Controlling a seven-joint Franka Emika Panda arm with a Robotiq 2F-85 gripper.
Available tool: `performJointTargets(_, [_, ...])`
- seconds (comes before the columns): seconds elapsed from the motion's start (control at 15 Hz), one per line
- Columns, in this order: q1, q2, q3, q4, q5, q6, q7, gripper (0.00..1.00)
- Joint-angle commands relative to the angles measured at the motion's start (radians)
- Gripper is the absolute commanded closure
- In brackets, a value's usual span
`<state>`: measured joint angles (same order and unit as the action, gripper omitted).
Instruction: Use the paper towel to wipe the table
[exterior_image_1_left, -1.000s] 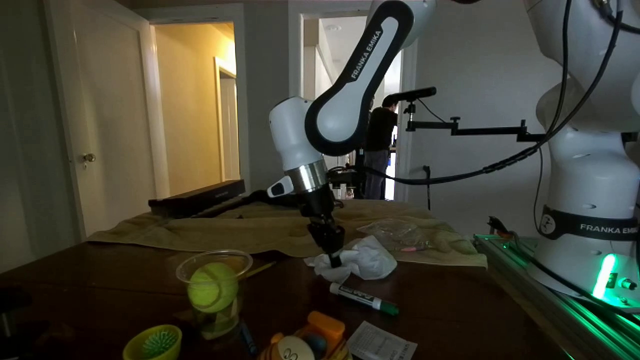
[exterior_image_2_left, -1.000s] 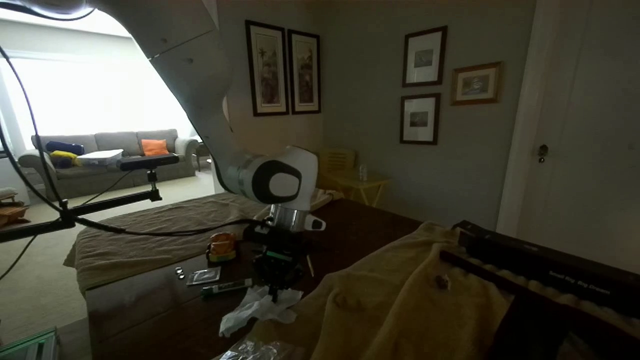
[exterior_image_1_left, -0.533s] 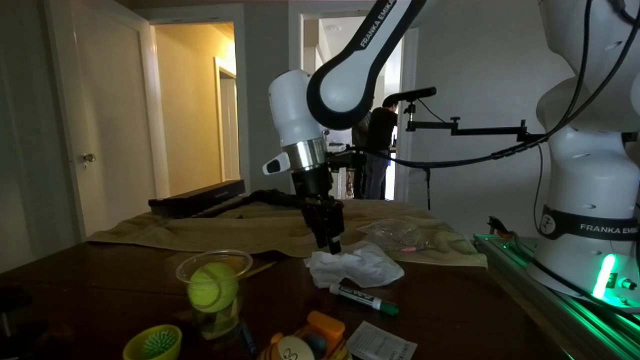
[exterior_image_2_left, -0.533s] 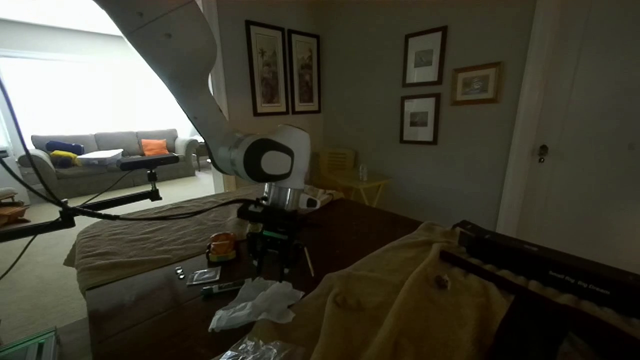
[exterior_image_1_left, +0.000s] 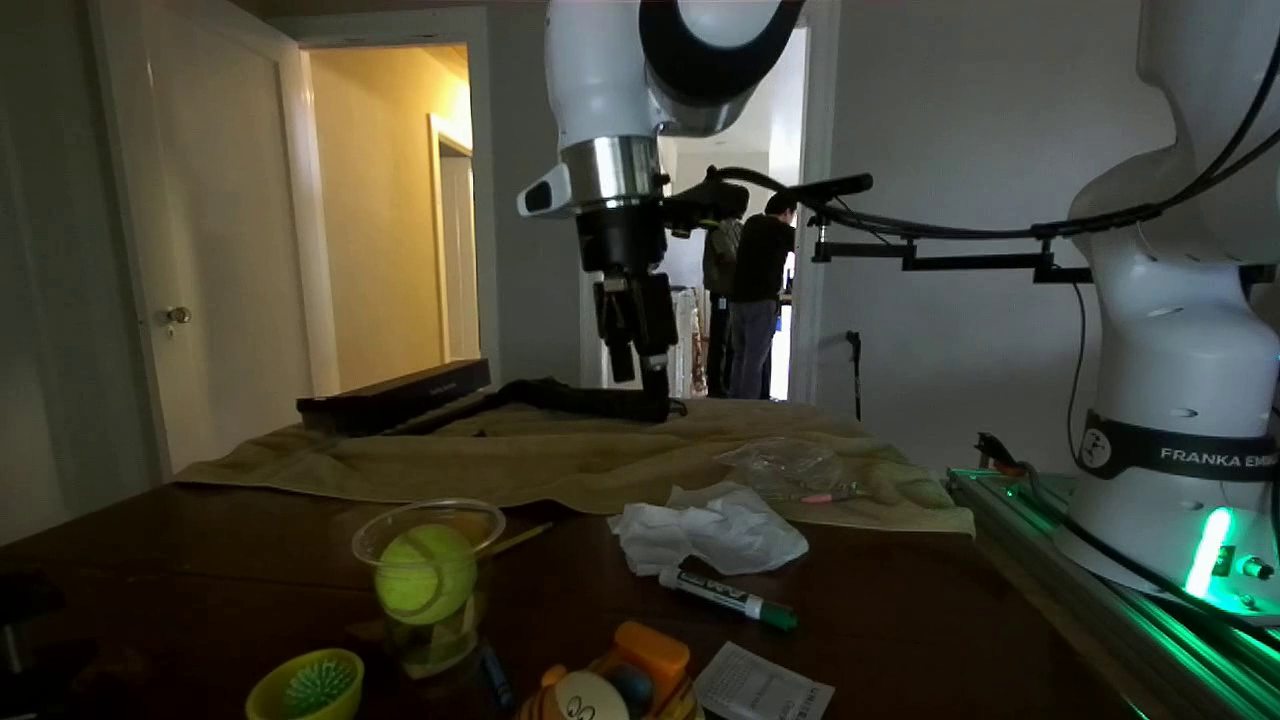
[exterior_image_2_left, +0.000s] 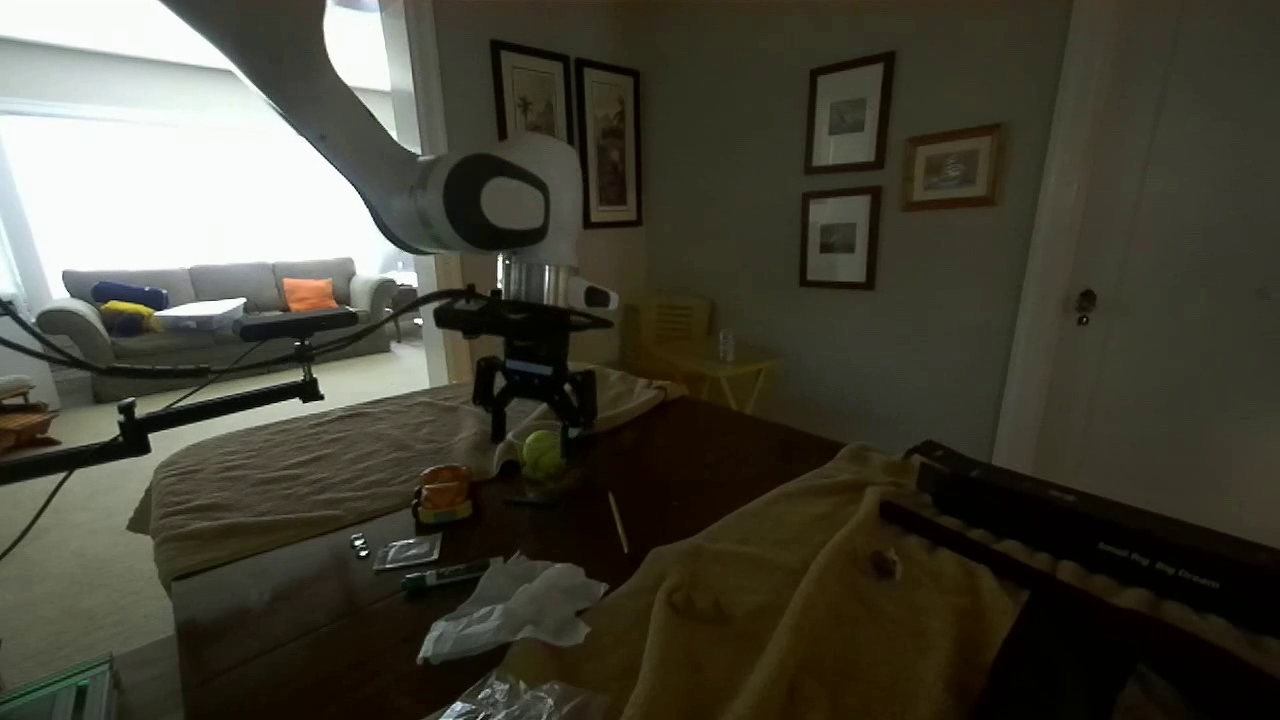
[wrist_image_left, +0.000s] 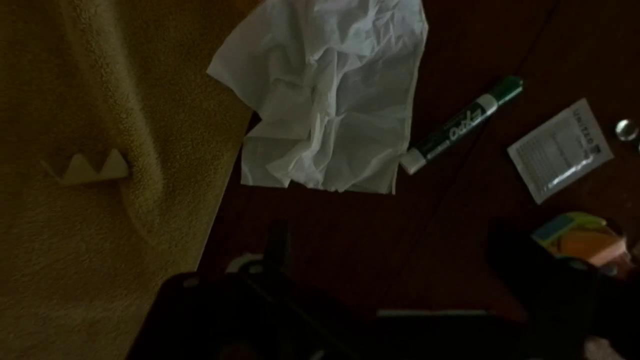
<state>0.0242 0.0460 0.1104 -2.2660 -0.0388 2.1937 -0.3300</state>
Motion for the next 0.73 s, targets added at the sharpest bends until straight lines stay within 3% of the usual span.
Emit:
performJointTargets(0.0, [0.033,-0.061,-0.002,0.050,0.095,-0.018,0.119,0.00])
performJointTargets(0.67, [0.043,-0.060,-0.012,0.062,0.088,-0.004,0.131,0.00])
